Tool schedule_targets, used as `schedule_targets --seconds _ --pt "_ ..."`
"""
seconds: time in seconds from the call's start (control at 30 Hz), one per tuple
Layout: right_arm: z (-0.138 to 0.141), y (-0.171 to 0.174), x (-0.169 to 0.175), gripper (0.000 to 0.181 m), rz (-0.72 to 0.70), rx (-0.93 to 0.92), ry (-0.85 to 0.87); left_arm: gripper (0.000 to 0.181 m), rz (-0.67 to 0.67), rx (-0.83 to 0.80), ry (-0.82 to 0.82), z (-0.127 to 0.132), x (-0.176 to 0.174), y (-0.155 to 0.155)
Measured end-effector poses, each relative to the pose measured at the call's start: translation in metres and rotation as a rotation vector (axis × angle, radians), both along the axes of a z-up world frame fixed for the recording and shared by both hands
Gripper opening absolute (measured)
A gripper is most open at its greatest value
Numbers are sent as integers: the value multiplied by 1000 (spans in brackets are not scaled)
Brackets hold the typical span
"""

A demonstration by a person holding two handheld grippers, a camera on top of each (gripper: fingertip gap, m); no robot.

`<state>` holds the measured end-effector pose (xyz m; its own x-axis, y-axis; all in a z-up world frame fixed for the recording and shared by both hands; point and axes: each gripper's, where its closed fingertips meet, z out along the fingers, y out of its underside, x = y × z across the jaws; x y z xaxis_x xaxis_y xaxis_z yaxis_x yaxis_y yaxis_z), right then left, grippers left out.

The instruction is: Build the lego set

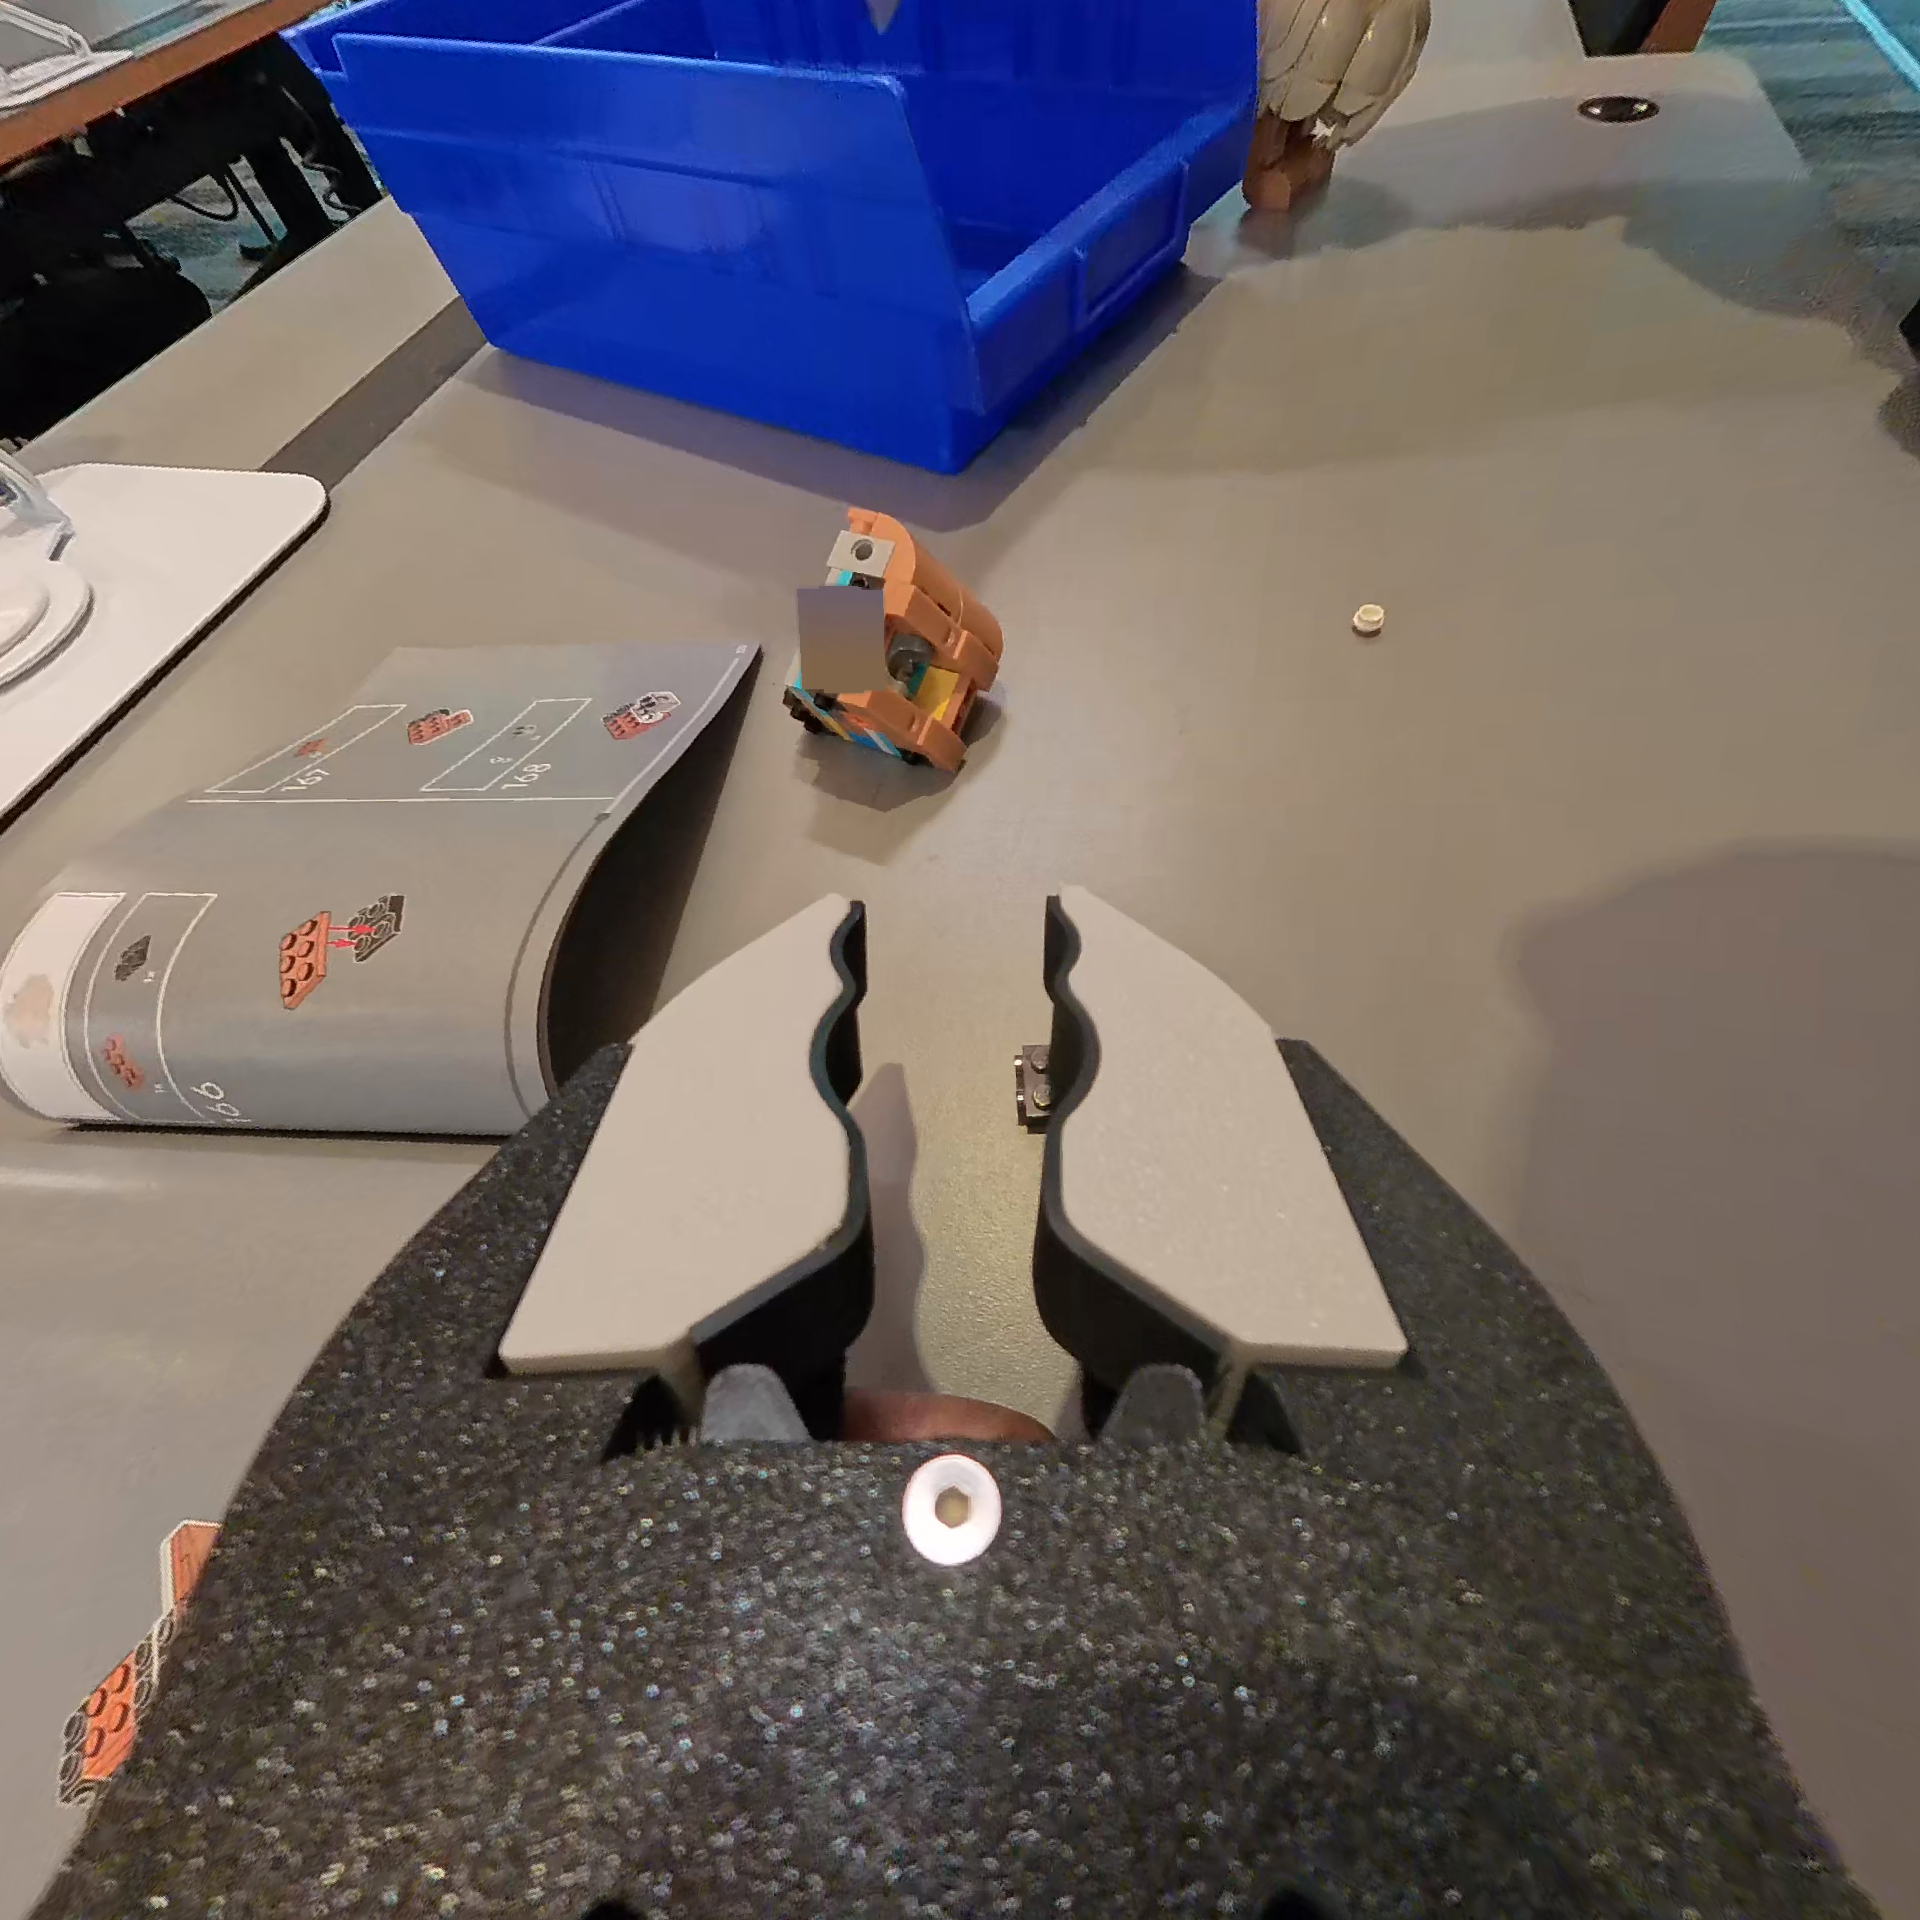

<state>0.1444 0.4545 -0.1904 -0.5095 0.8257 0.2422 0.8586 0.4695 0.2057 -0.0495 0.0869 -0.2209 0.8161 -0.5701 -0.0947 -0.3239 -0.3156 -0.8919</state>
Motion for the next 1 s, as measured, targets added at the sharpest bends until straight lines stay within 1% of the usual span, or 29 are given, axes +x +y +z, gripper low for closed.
schedule_targets --seconds 0.07,0.13,0.2,0.3,0.47,0.63,0.7,0.77,0.9,1.0 --pt "-14 25 -3 33 -79 -4 -119 33 -1 1 2 0 0 0" --pt "-27 37 -2 33 -164 -28 -210 33 -1 4 -1 0 0 0" --pt "-37 47 -2 32 -221 -20 -258 33 -1 6 -6 1 0 0" --pt "-46 54 -1 32 -275 -6 -284 33 -2 7 -15 2 -1 0" --pt "-52 56 5 33 -304 6 -307 32 -5 6 -12 1 0 -1" --pt "-60 61 10 31 -302 41 -326 32 -5 7 -4 1 0 -1" --pt "-62 63 10 28 -299 58 -329 32 -4 7 -5 1 0 -1" --pt "-64 64 12 19 -297 71 -336 32 -2 8 -6 1 0 0" --pt "-58 60 13 19 -307 55 -293 32 -1 12 -6 1 0 0" --pt "-45 48 11 18 -322 12 -205 31 1 16 -5 2 -1 0"
